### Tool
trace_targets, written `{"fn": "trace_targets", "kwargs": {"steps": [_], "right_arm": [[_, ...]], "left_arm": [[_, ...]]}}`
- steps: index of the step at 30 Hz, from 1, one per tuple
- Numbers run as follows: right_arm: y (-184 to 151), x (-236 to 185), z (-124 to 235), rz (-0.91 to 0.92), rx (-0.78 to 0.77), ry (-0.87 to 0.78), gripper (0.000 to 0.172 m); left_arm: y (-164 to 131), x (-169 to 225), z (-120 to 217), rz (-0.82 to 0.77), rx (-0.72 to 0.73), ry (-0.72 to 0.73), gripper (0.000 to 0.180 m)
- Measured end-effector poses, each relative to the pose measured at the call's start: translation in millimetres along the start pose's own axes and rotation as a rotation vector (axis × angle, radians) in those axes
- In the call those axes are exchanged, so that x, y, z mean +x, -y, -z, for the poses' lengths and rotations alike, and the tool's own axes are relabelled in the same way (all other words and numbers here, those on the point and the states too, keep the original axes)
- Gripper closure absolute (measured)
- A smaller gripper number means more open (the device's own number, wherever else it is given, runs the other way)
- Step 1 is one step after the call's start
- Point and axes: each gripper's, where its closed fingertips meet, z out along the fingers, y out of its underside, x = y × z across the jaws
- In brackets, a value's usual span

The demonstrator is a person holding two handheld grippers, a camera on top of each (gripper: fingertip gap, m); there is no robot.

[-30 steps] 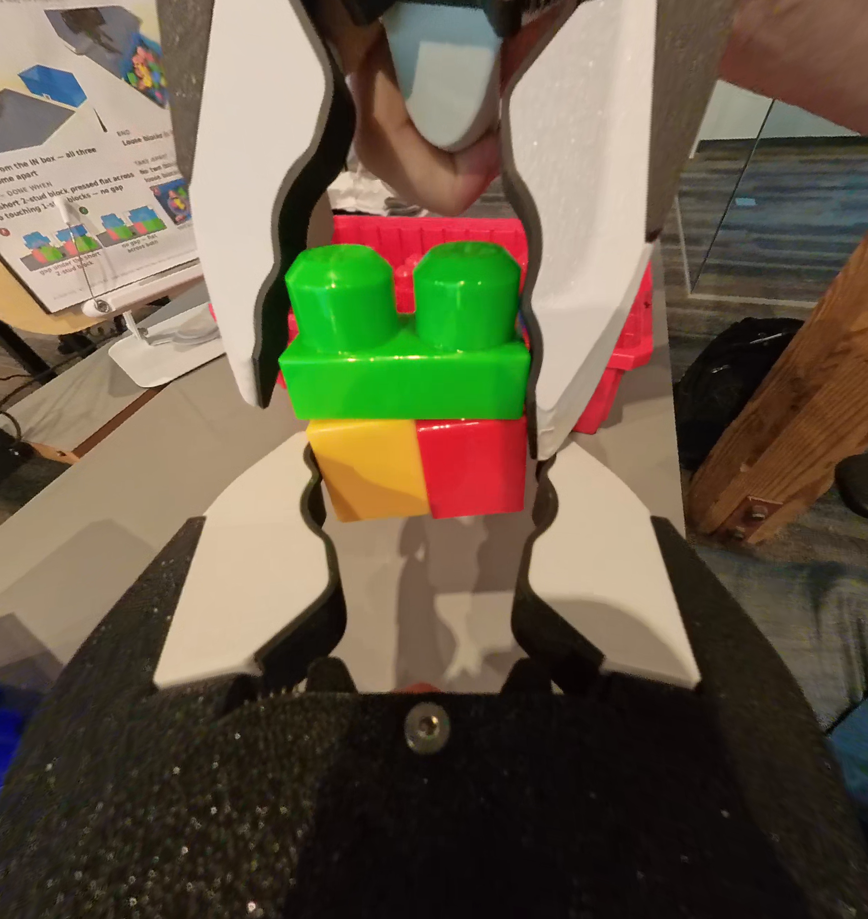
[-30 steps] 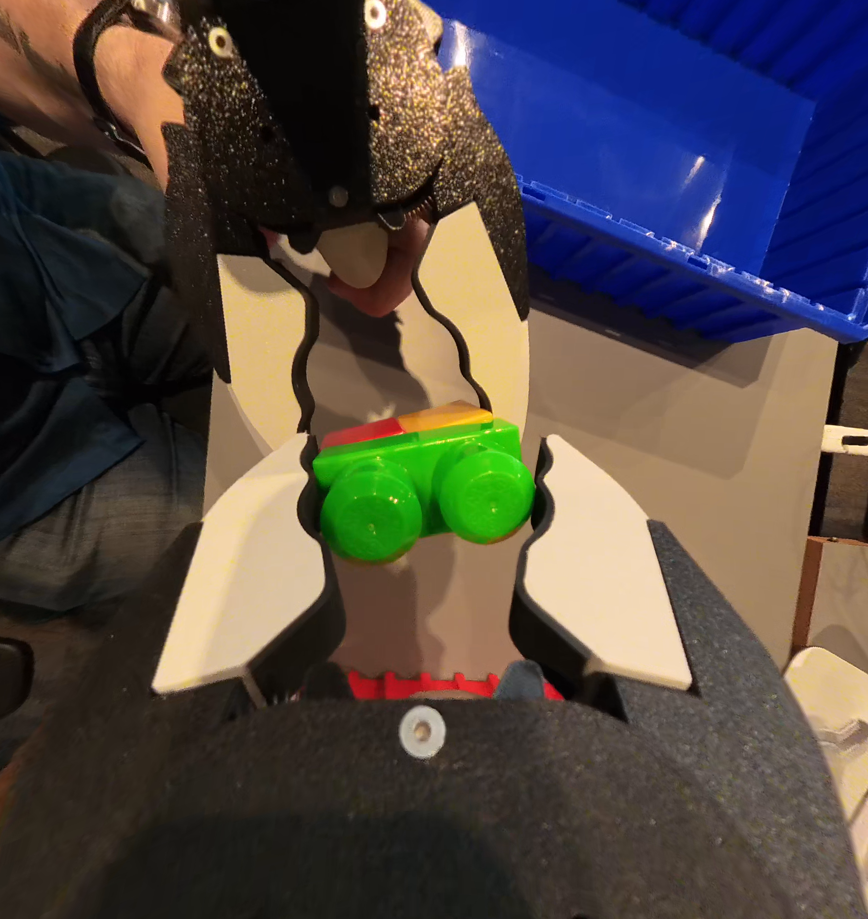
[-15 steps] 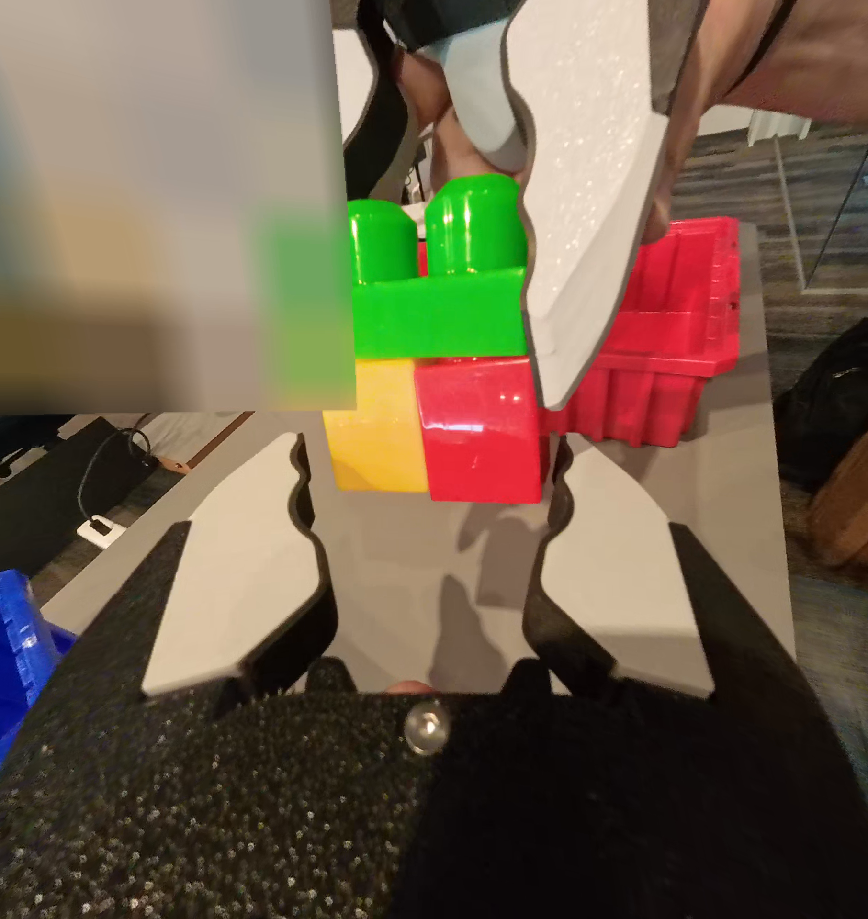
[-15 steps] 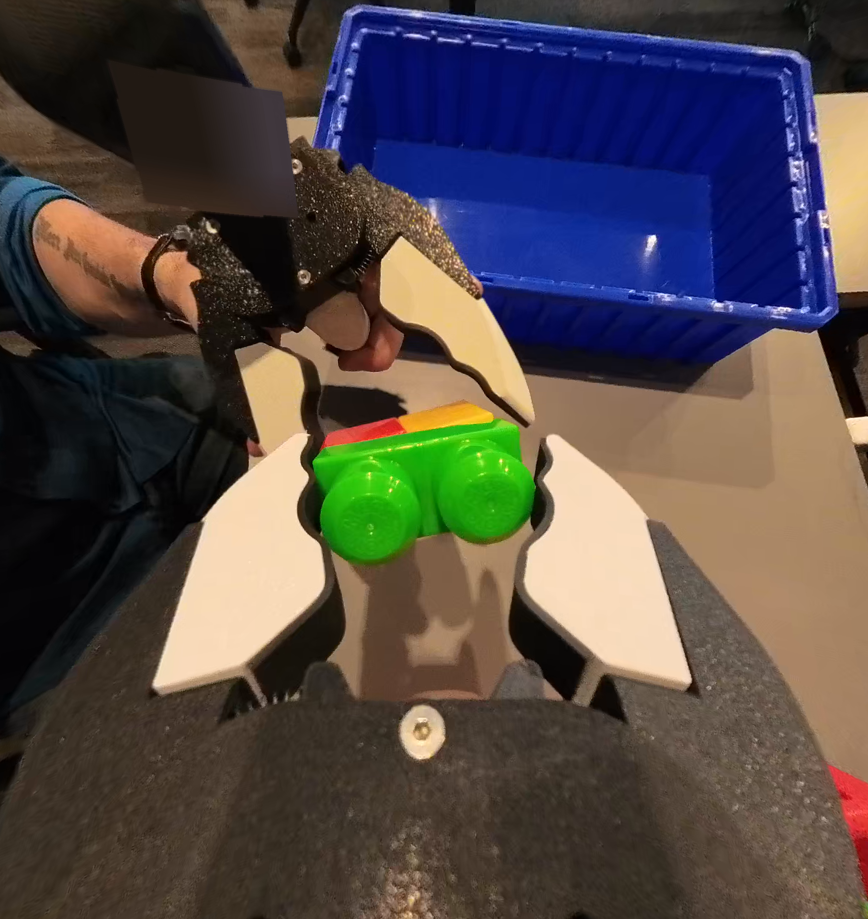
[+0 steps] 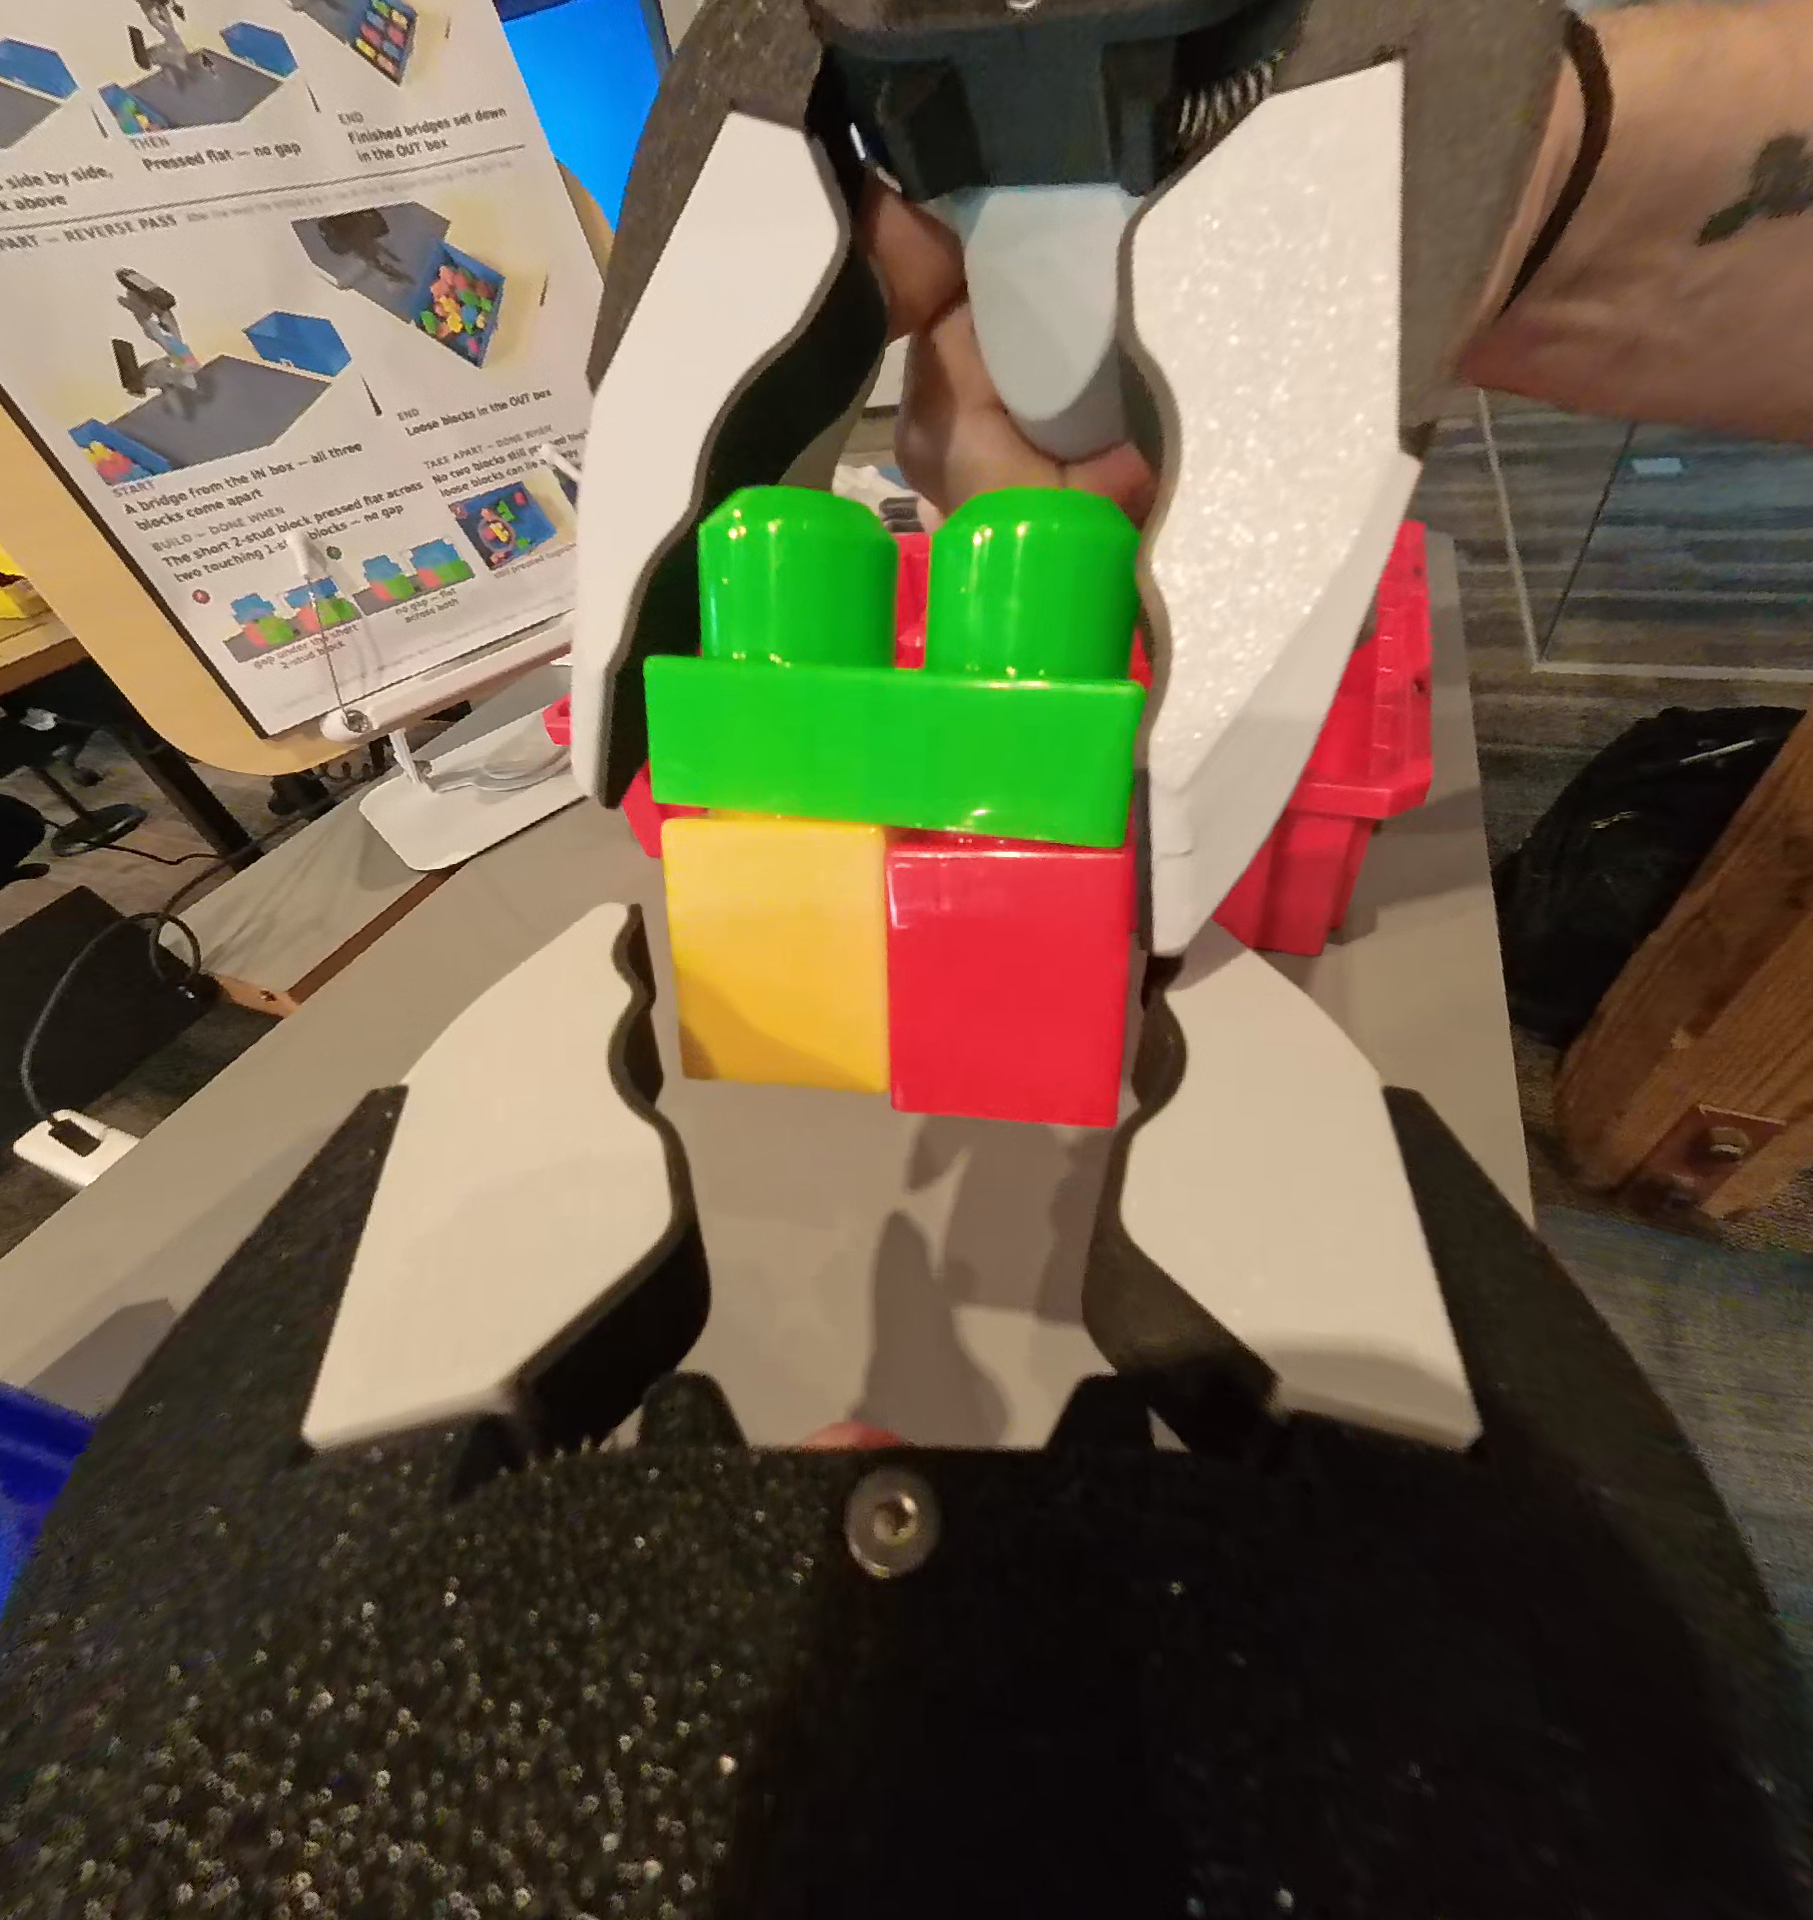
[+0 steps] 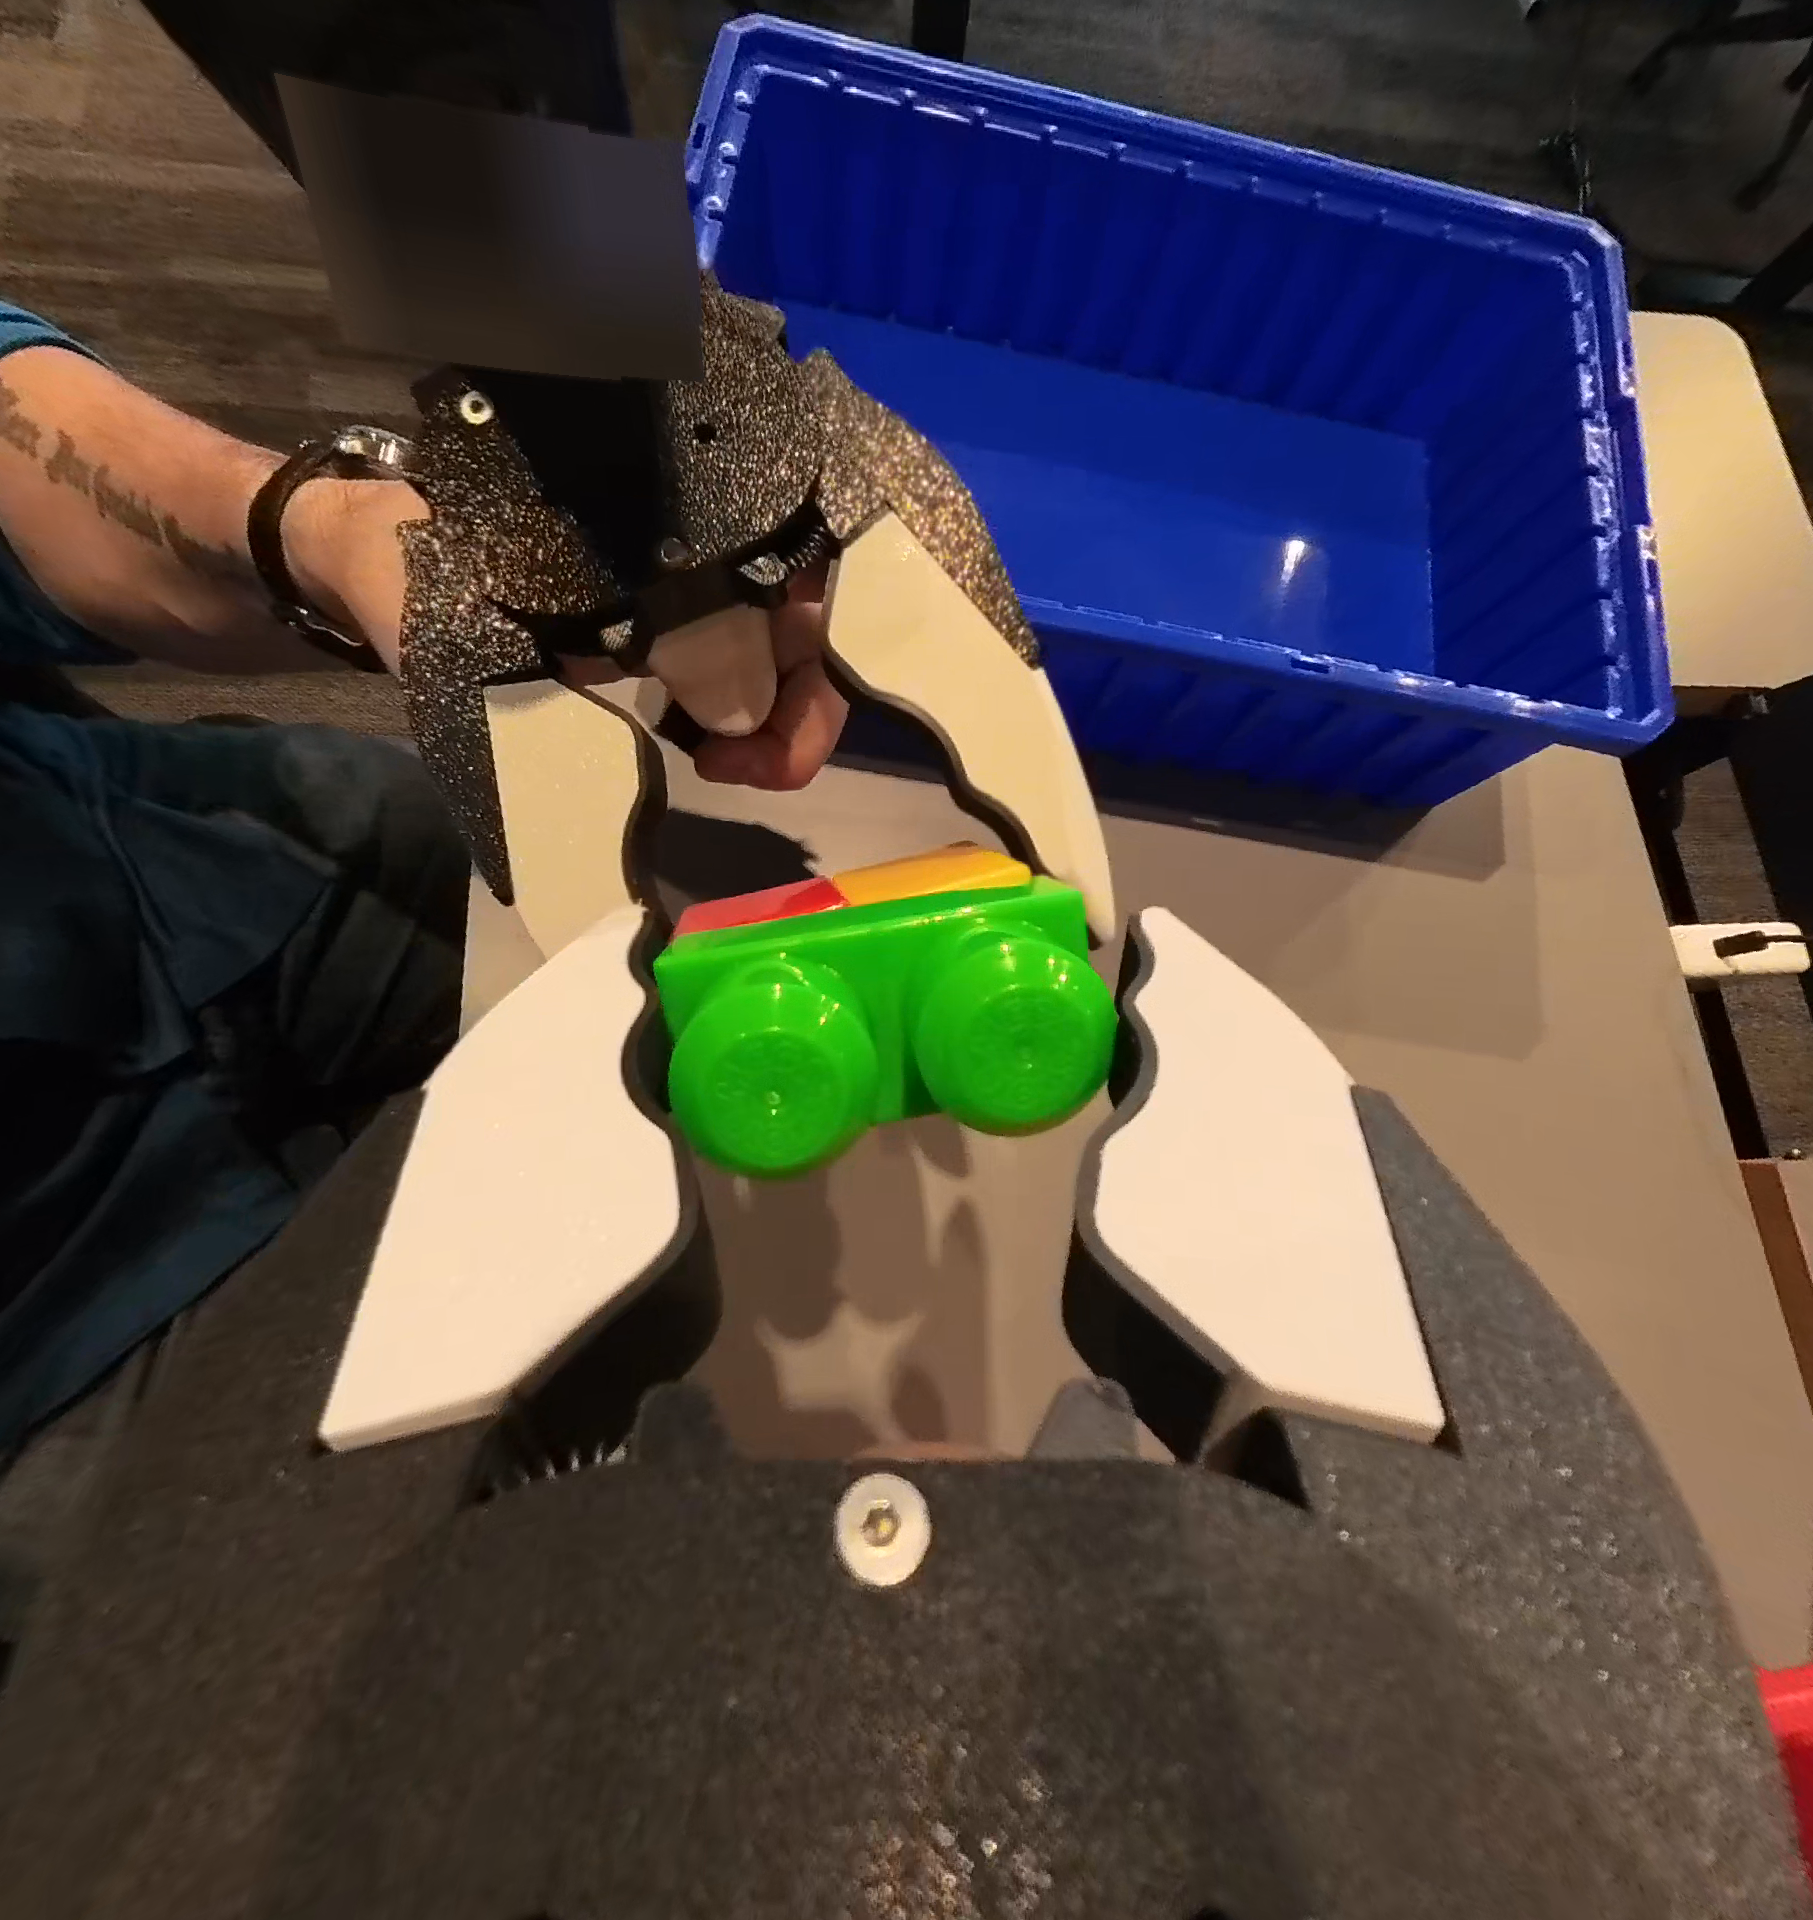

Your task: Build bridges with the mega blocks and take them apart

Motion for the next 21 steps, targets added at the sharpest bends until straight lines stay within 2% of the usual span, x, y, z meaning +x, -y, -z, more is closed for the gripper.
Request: {"fn": "trace_targets", "kwargs": {"steps": [1, 3, 11, 16, 21], "right_arm": [[-0.4, -0.1, -0.2, -0.001, -0.005, 0.002, 0.089], [0.2, -0.5, -0.3, -0.001, 0.001, 0.003, 0.089], [-2.9, -5.2, -2.1, 0.025, 0.009, 0.05, 0.089], [-16.4, -9.1, 5.9, 0.176, -0.089, 0.074, 0.094], [-22.5, -8.4, 13.6, 0.174, -0.165, 0.108, 0.093]], "left_arm": [[0.0, 1.0, -0.2, 0.004, 0.002, -0.009, 0.092], [0.7, 2.8, 0.3, 0.01, 0.009, -0.026, 0.1], [-7.3, 6.6, 1.7, 0.027, -0.08, -0.036, 0.101], [-15.8, 12.5, -0.5, 0.036, -0.129, -0.081, 0.101], [-20.2, 13.9, -4.2, 0.044, -0.145, -0.093, 0.101]]}}
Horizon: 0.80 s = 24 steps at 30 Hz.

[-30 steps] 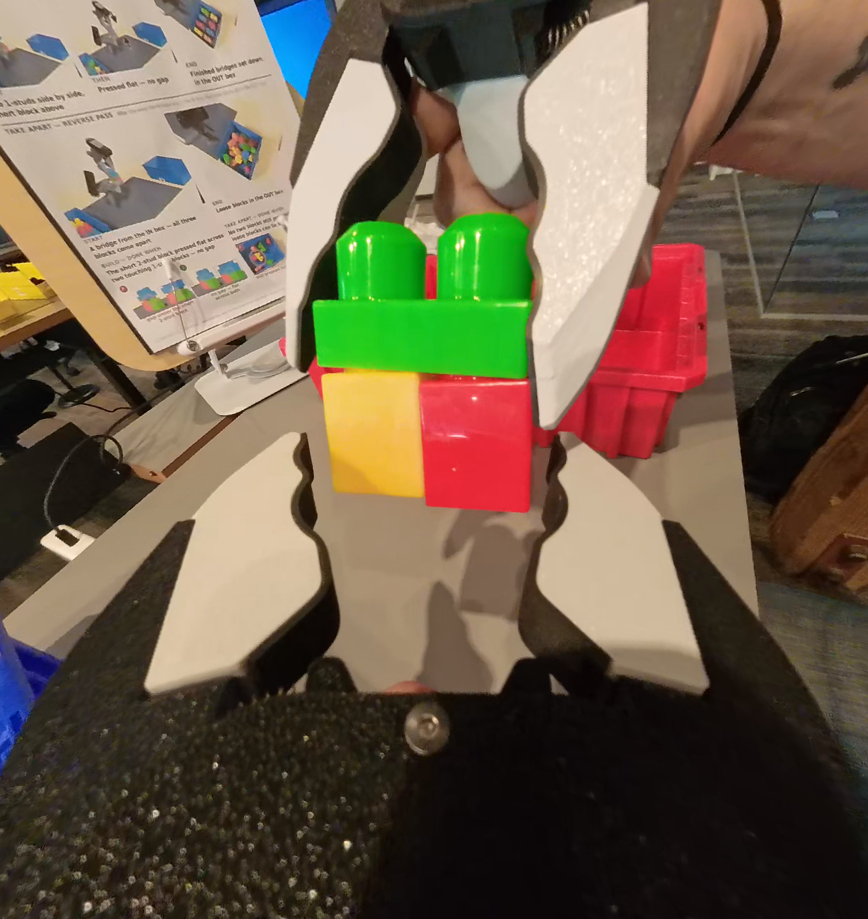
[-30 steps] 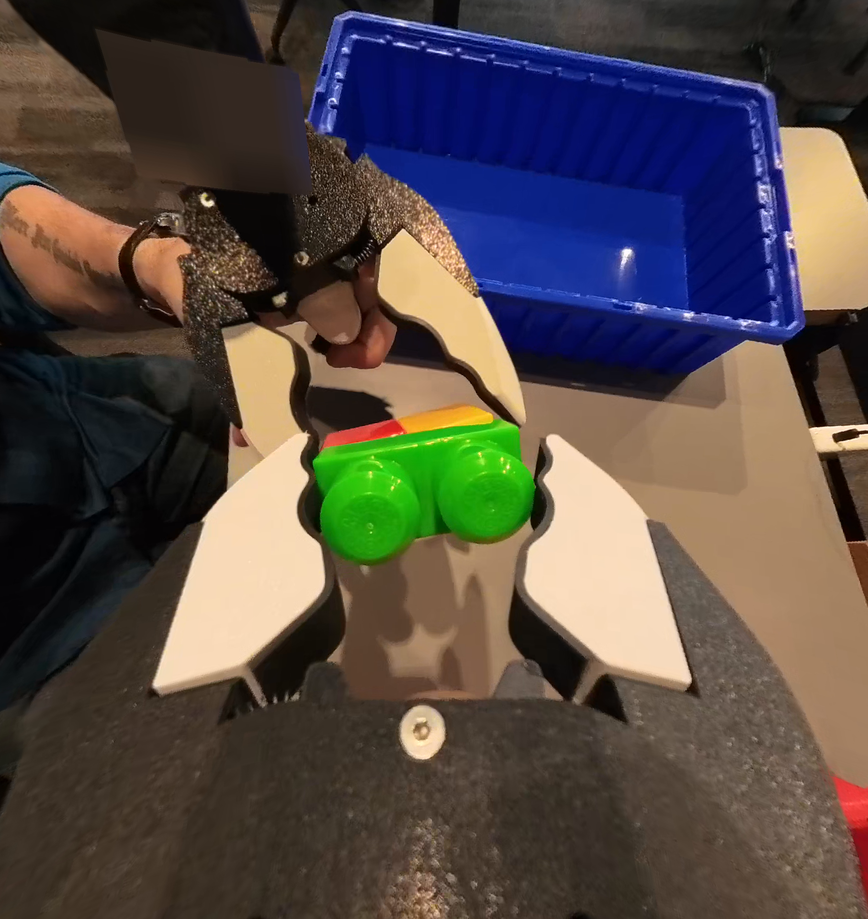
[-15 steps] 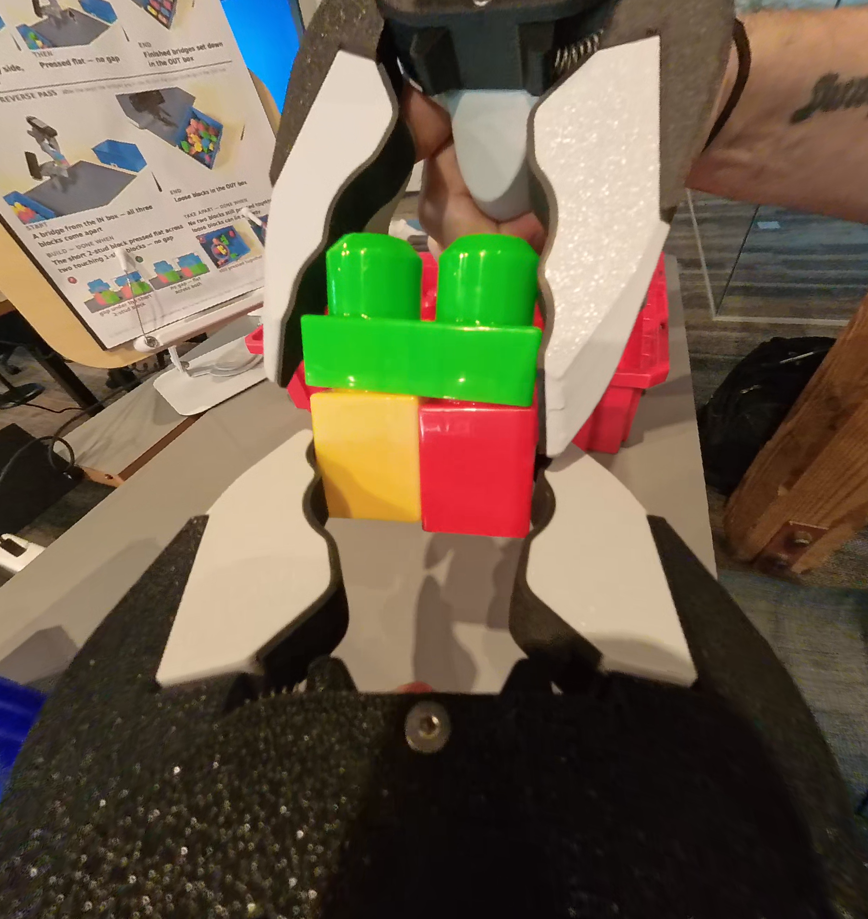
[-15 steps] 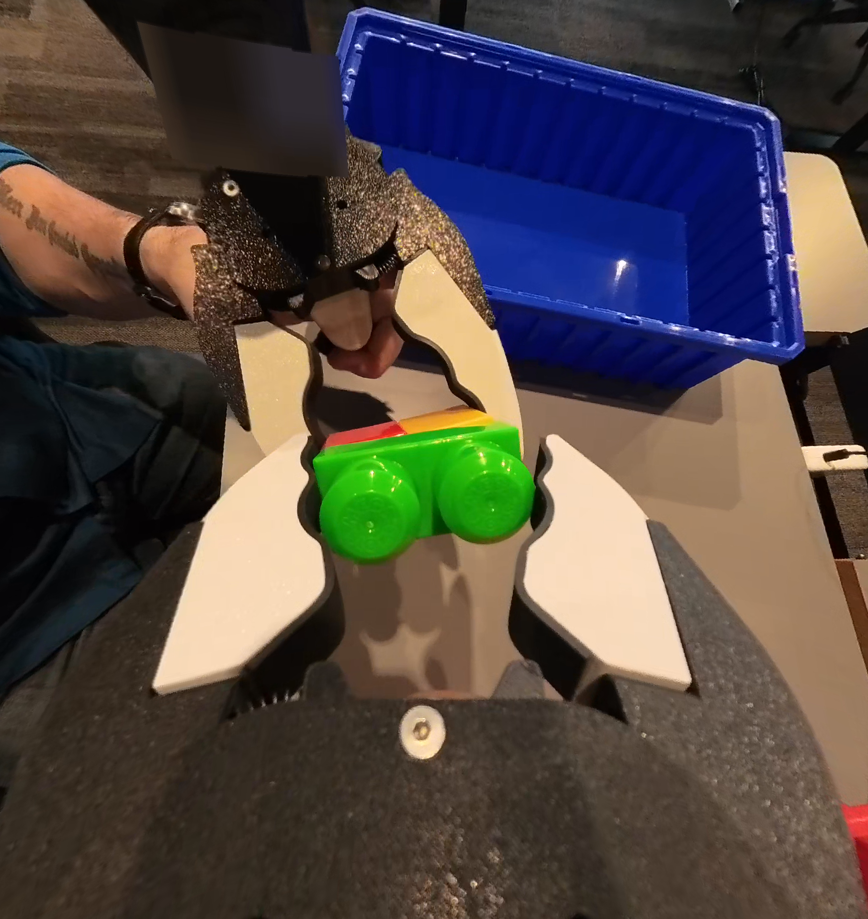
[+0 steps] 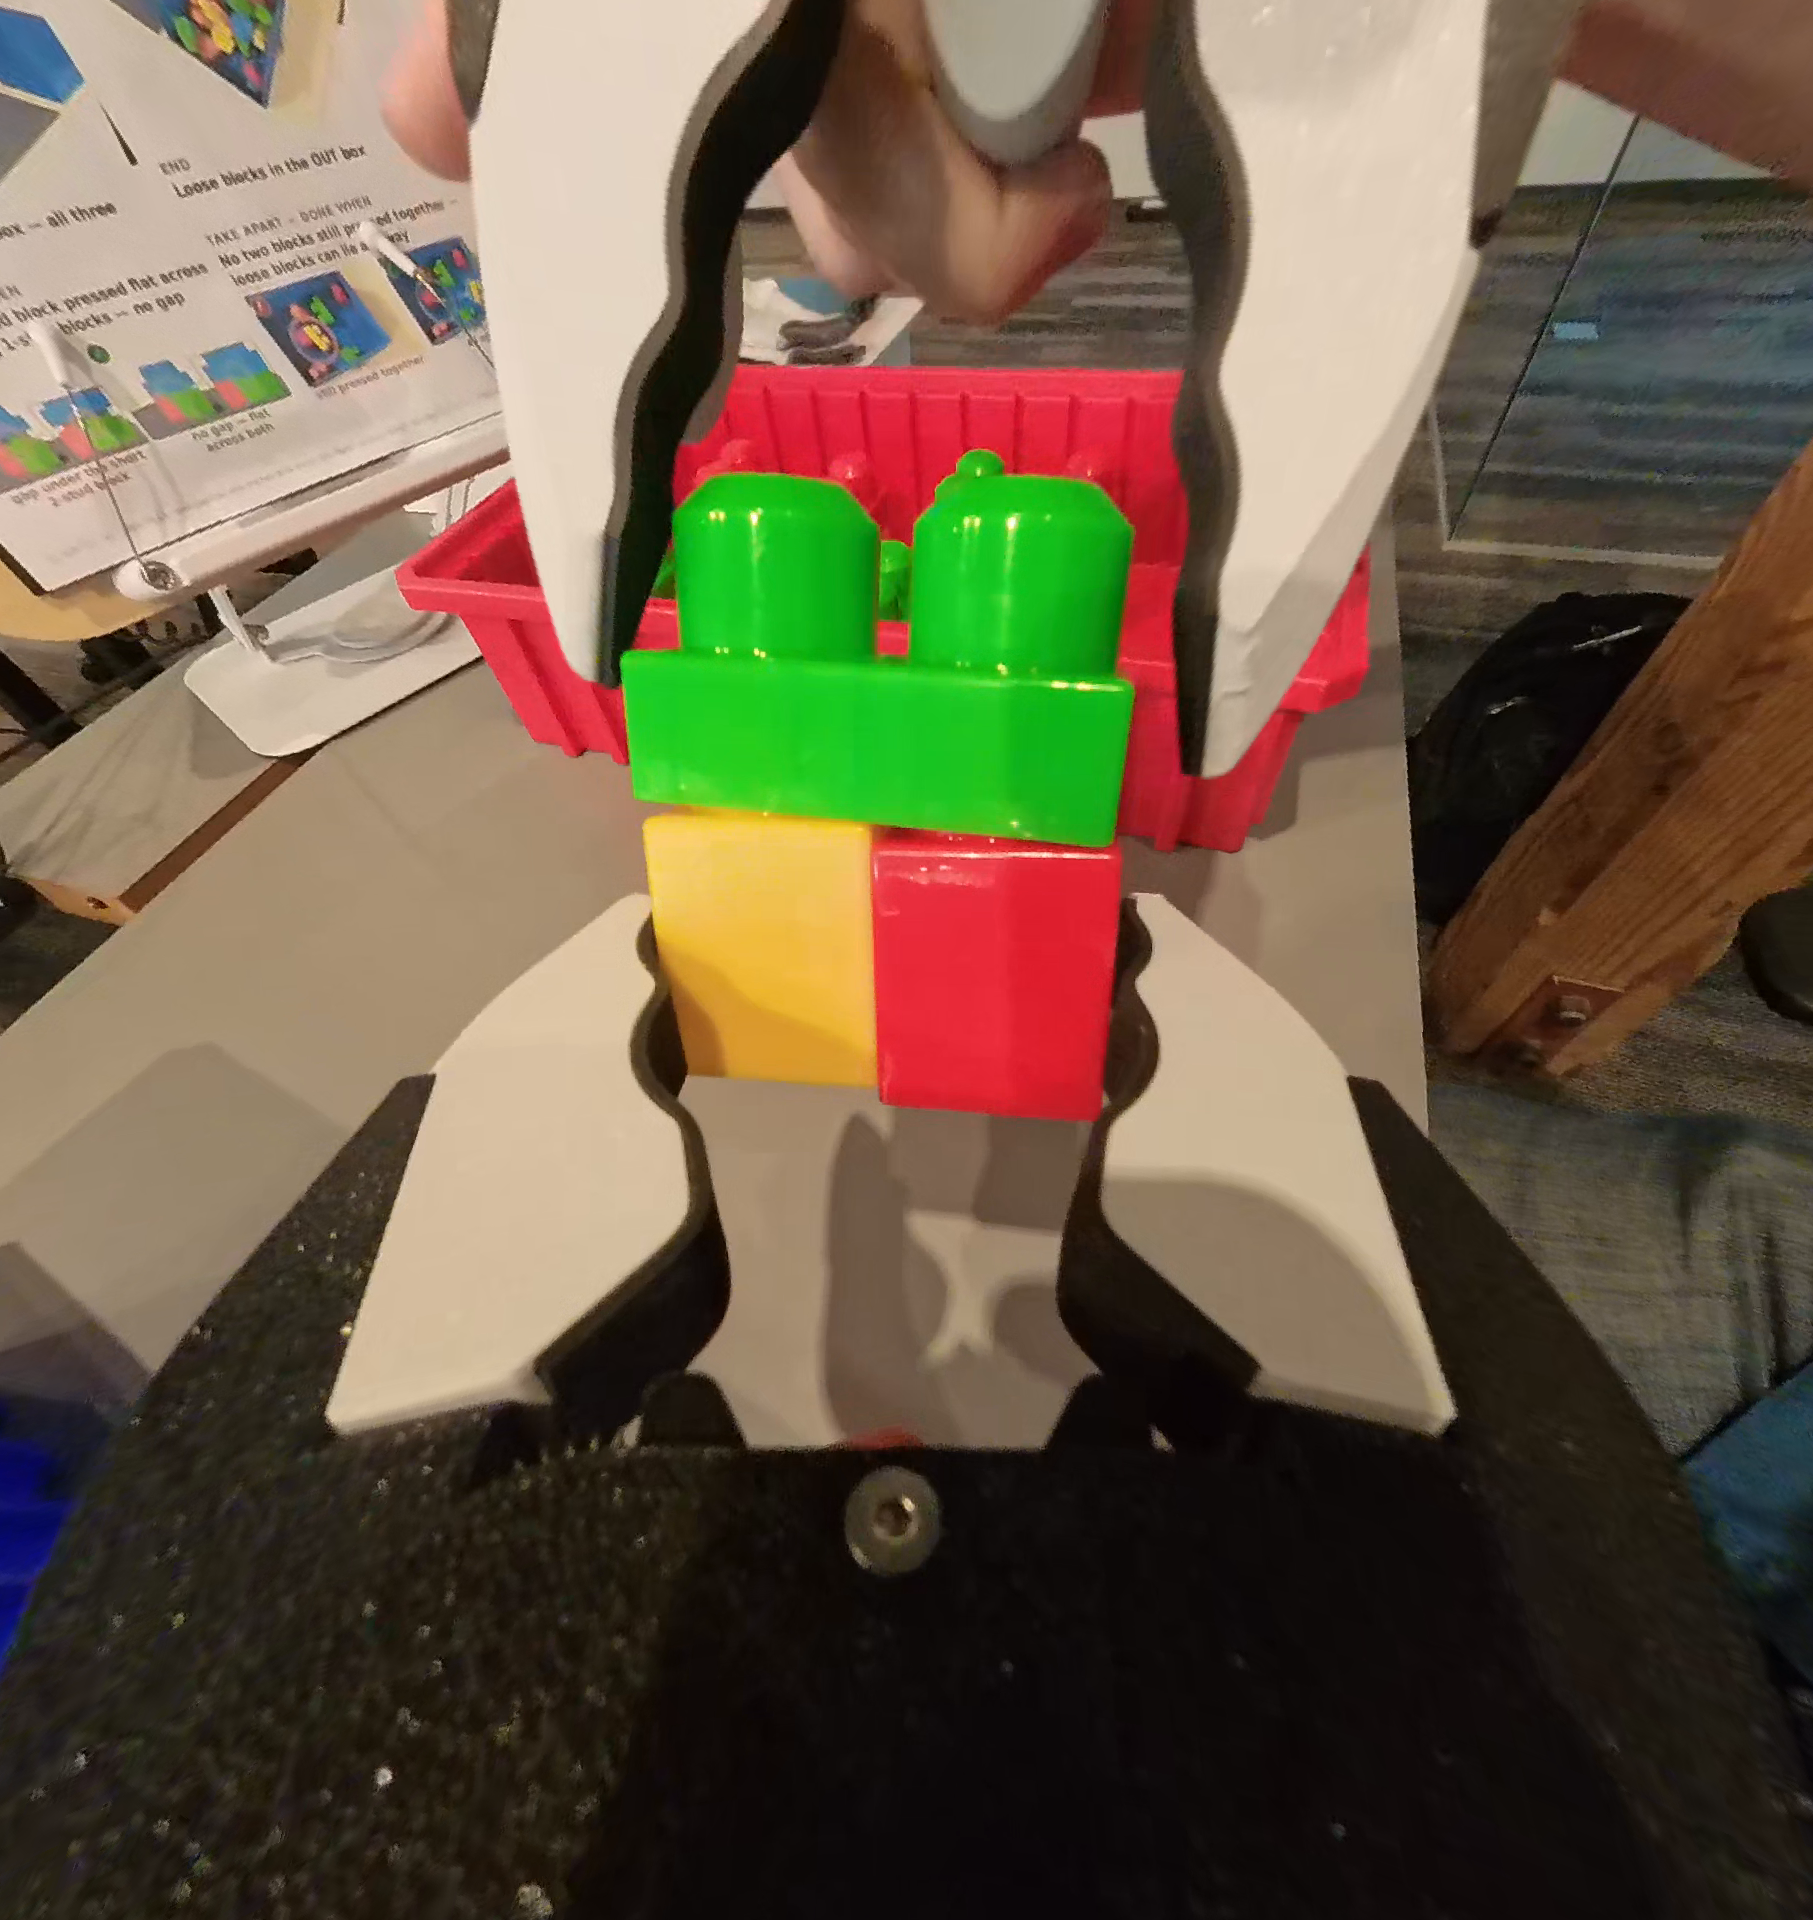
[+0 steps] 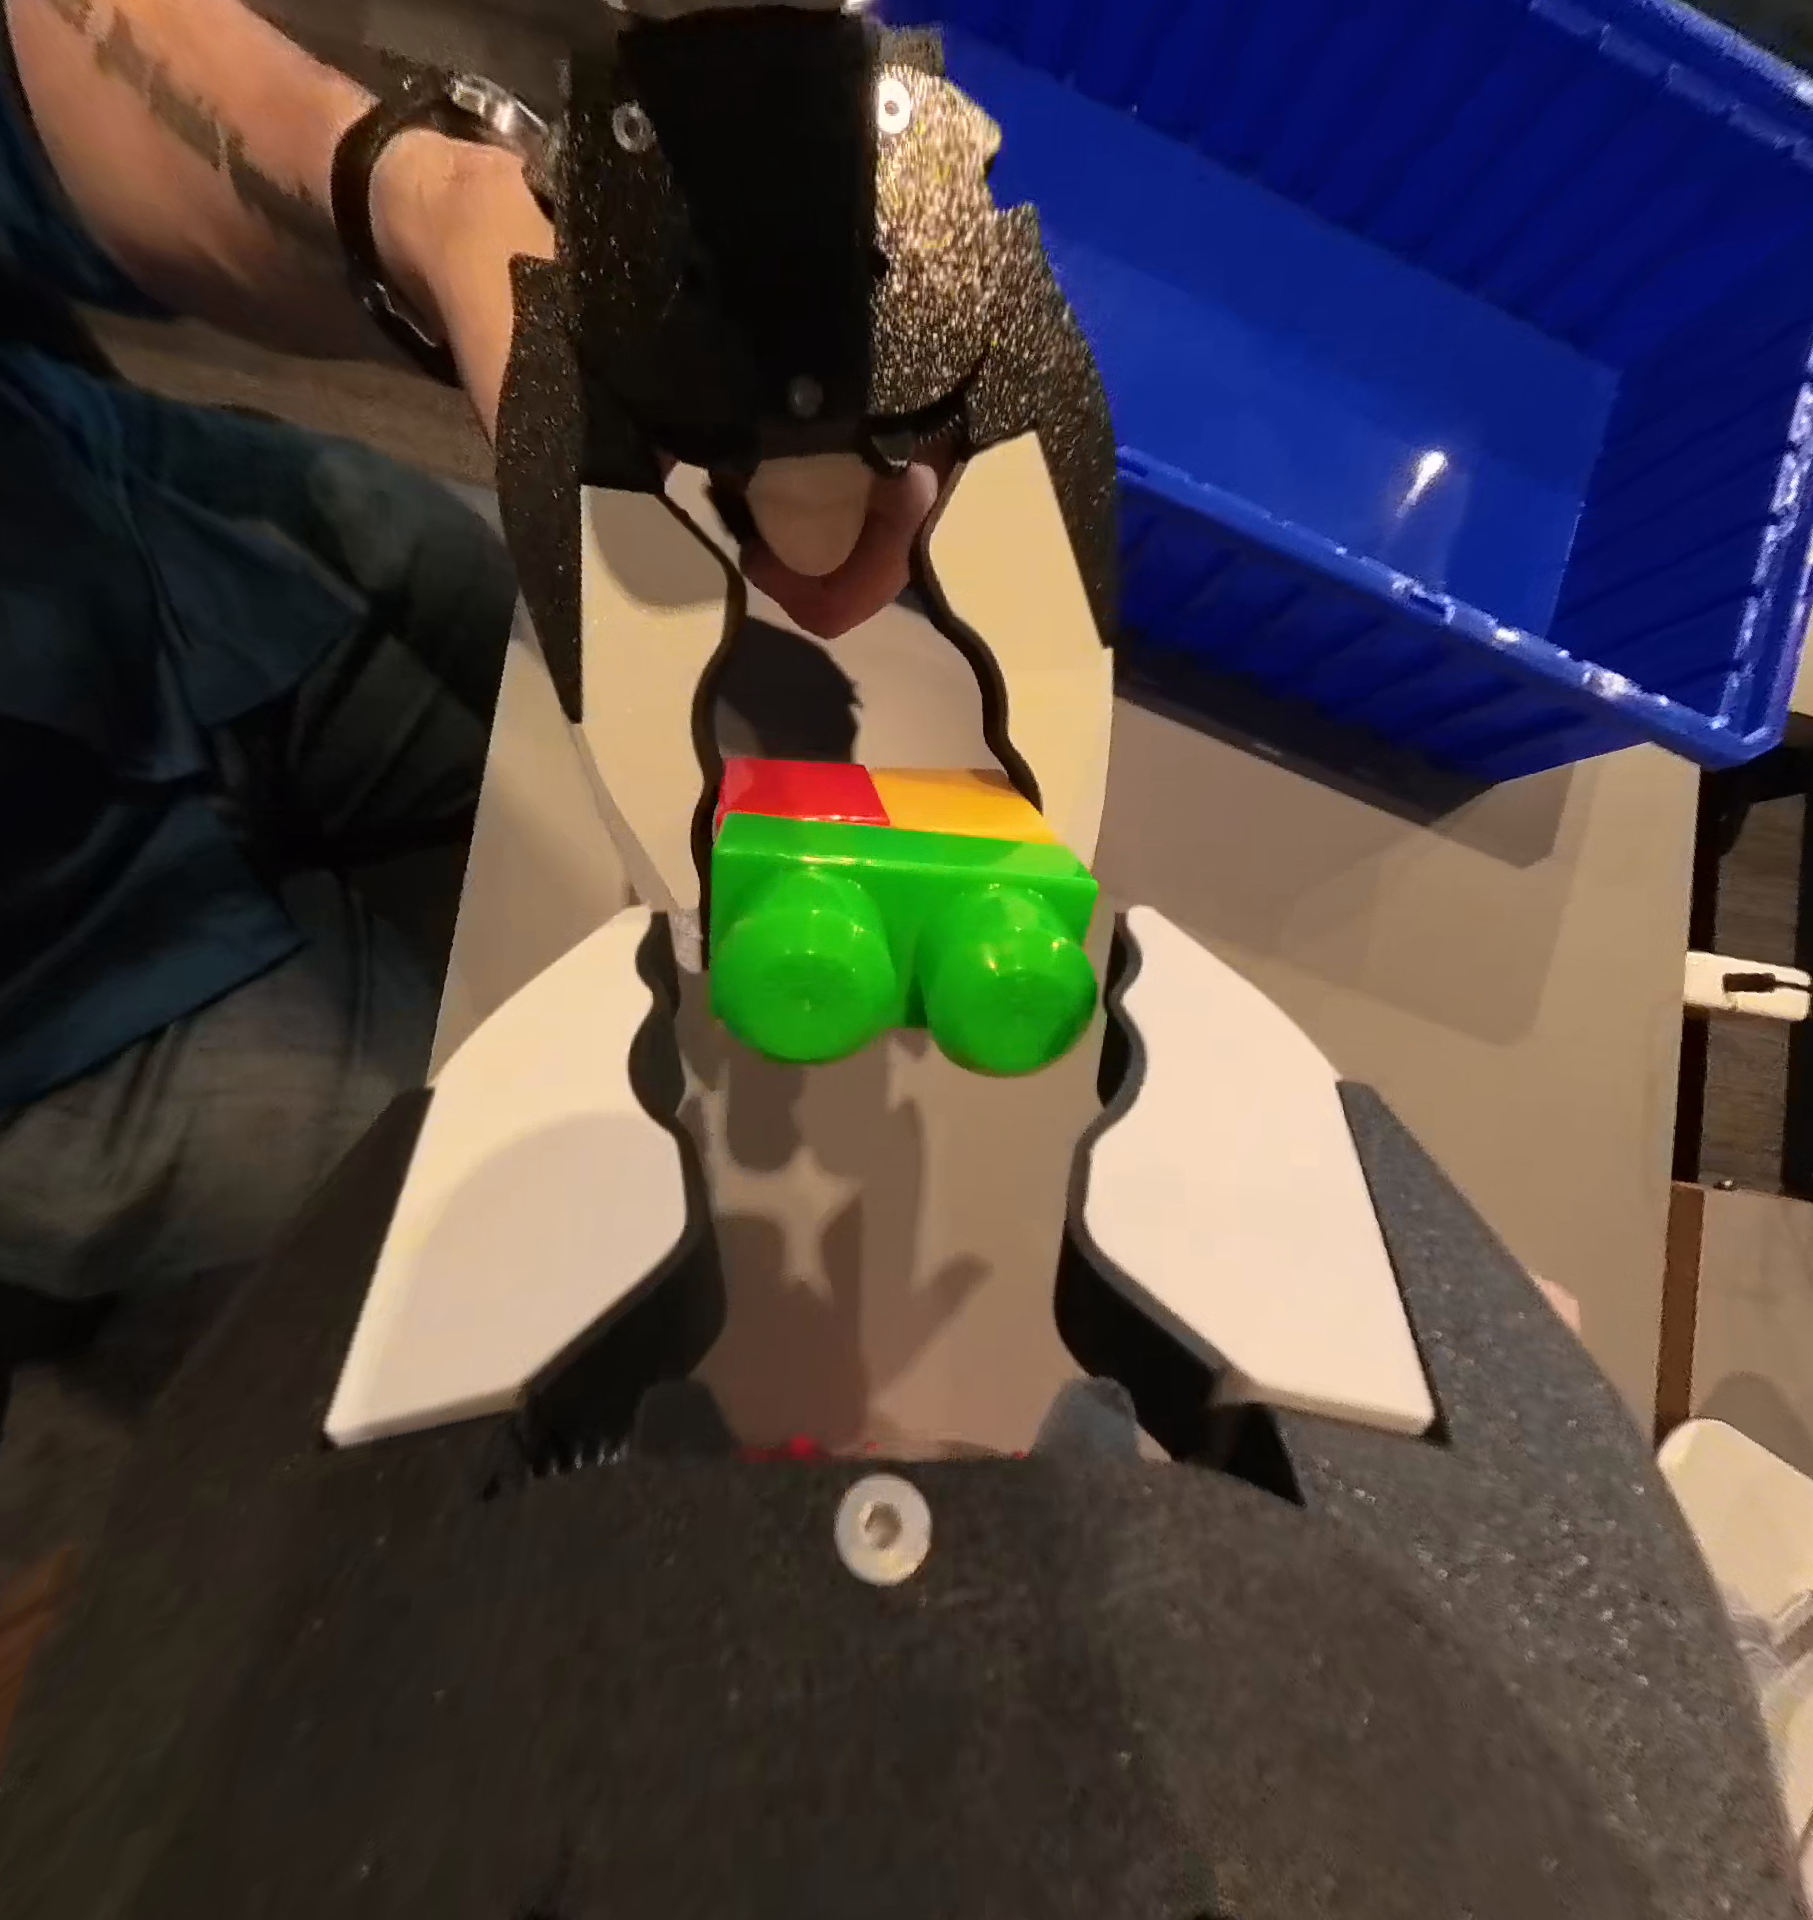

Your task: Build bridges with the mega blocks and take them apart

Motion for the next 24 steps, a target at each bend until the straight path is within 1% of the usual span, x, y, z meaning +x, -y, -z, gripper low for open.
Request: {"fn": "trace_targets", "kwargs": {"steps": [4, 7, 11, 16, 24], "right_arm": [[-3.1, 1.2, -6.0, -0.046, -0.009, 0.029, 0.092], [-5.0, 0.6, -12.1, -0.075, -0.009, 0.053, 0.098], [-9.0, -0.3, -15.9, -0.105, -0.022, 0.061, 0.099], [-13.5, -4.6, -15.0, -0.073, -0.025, 0.081, 0.099], [-8.3, -3.4, -7.1, -0.097, 0.044, 0.1, 0.099]], "left_arm": [[-0.7, -1.2, 0.1, -0.003, -0.002, 0.004, 0.101], [-2.3, -1.7, 0.4, -0.007, -0.01, 0.007, 0.101], [-7.7, -2.0, 0.0, -0.006, -0.028, -0.008, 0.101], [-11.3, 2.3, -3.2, -0.014, -0.054, -0.022, 0.101], [-7.5, 4.1, -0.7, 0.004, -0.04, -0.031, 0.101]]}}
